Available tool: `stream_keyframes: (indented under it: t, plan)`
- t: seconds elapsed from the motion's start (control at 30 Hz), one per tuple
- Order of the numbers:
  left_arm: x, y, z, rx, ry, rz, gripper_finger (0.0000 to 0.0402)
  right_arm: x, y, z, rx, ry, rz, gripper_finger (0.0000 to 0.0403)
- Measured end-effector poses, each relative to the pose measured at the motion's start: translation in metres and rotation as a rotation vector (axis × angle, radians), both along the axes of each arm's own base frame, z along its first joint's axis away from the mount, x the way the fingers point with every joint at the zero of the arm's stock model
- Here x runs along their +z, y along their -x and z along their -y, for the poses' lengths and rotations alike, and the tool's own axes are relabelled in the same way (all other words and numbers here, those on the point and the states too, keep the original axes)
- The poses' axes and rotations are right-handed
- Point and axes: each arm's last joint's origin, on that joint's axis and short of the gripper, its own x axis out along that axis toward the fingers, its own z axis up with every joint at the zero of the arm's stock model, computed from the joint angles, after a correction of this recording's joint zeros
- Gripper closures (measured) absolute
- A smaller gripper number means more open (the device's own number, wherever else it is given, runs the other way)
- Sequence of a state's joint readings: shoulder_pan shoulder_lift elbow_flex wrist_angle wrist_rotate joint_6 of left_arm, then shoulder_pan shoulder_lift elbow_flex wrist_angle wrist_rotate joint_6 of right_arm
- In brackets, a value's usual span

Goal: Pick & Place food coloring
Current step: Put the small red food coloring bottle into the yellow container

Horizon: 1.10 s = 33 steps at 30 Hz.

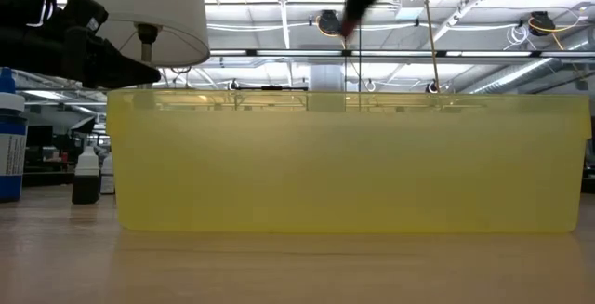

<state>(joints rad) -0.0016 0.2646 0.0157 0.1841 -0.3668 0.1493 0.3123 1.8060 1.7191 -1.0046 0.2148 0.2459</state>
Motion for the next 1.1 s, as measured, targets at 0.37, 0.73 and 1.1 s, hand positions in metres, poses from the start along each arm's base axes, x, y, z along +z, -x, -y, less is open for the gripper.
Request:
stream_keyframes:
  t: [0.37, 0.73, 1.1]
  plan:
    - [0.000, 0.000, 0.000, 0.000, 0.000, 0.000, 0.0270, -0.108, -0.014, -0.019, 0.035, -0.026, -0.367, 0.0345]
    - [0.000, 0.000, 0.000, 0.000, 0.000, 0.000, 0.0270, -0.136, -0.005, -0.013, 0.007, 0.024, -0.444, 0.0344]
    - [0.000, 0.000, 0.000, 0.000, 0.000, 0.000, 0.0270, -0.135, -0.004, -0.012, -0.002, 0.075, -0.430, 0.0301]
